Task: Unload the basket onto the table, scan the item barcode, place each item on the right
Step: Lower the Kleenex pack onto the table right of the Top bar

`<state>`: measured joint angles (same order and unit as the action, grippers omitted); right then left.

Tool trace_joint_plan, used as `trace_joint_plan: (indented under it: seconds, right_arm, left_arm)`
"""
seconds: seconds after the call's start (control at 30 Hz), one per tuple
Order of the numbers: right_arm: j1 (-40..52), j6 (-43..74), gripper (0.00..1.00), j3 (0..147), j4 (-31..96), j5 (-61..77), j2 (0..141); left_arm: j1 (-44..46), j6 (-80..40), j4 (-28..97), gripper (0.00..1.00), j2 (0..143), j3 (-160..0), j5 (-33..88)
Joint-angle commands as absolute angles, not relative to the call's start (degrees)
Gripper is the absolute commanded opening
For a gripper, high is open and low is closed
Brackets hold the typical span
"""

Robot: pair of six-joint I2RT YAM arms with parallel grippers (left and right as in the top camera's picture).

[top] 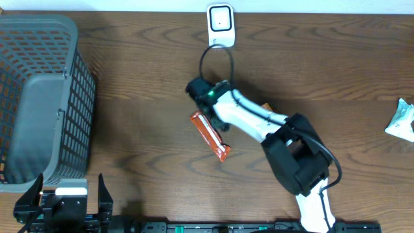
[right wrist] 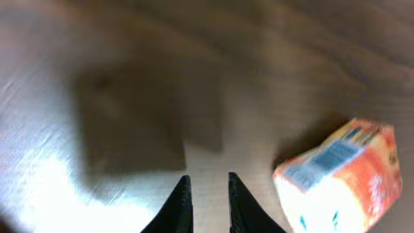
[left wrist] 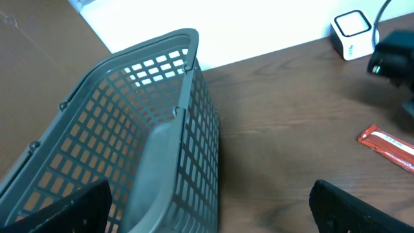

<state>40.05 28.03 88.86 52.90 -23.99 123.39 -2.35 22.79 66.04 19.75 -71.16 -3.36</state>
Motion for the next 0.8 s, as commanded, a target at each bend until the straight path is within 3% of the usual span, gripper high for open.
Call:
trace_joint_plan:
  seconds: [0.0, 0.3, 0.57, 0.77]
  right_arm:
    - [35.33, 29.61, 0.11, 89.19, 51.55, -19.97, 124.31]
    - [29.98, 29.56, 0.05, 89.19, 52.66, -14.02, 124.31]
    - [30.17, 29.54, 0.01, 89.19, 66.02, -14.15, 124.31]
    - [29.65, 35.16, 0.01, 89.19, 76.42, -25.12, 124.29]
  left_arm:
    - [-2.07, 23.29, 66.0, 0.98, 19.35, -71.13, -3.46]
    - [-2.07, 23.29, 66.0, 0.98, 19.35, -71.13, -3.46]
    - [-2.07, 23.29, 65.98, 0.98, 19.35, -71.13, -3.46]
    - [-2.07, 23.29, 66.0, 0.98, 19.33, -71.13, -3.46]
